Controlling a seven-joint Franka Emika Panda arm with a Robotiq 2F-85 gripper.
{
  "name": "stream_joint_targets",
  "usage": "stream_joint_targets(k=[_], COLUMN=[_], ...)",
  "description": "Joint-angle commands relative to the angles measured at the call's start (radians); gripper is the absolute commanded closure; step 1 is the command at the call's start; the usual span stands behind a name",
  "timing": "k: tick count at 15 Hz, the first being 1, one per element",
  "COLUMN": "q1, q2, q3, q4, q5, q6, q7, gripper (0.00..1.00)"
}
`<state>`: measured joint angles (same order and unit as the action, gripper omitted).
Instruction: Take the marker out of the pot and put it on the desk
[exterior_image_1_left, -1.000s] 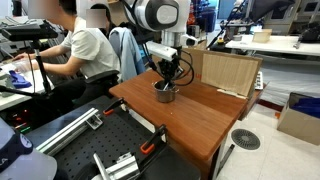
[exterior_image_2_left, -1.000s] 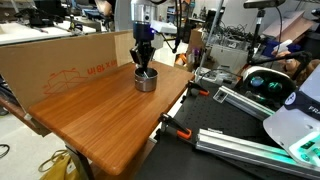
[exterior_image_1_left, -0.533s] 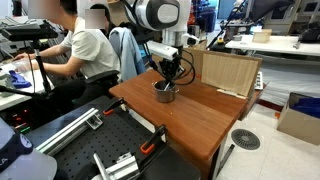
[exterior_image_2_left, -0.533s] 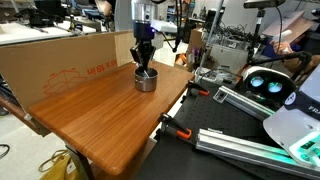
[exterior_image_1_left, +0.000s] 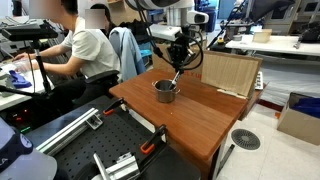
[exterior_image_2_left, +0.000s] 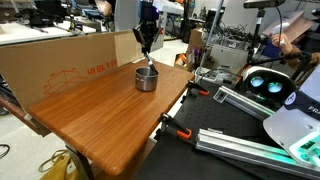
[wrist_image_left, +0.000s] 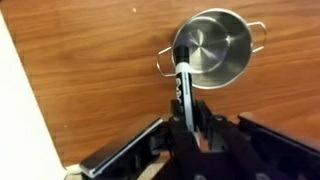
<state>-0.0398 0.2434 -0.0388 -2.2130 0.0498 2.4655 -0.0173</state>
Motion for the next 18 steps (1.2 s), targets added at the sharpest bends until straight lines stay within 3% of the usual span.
stream_joint_targets(k=[1,7,10,18], q1=[-0.018,-0.1,-0.132,-0.168], q2=[-0.086,-0.104,-0.061,0.12], q3=[-0.024,-0.066,-0.069,-0.082], q4=[-0.06,-0.131,-0.138,-0.065], q5=[-0.008,0.09,0.151,0.146], q6=[0.001,0.035,0.037,0.105], q7=[0.021,-0.056,-0.108,-0.055], gripper=[0.95,0.95,0.95,0.95])
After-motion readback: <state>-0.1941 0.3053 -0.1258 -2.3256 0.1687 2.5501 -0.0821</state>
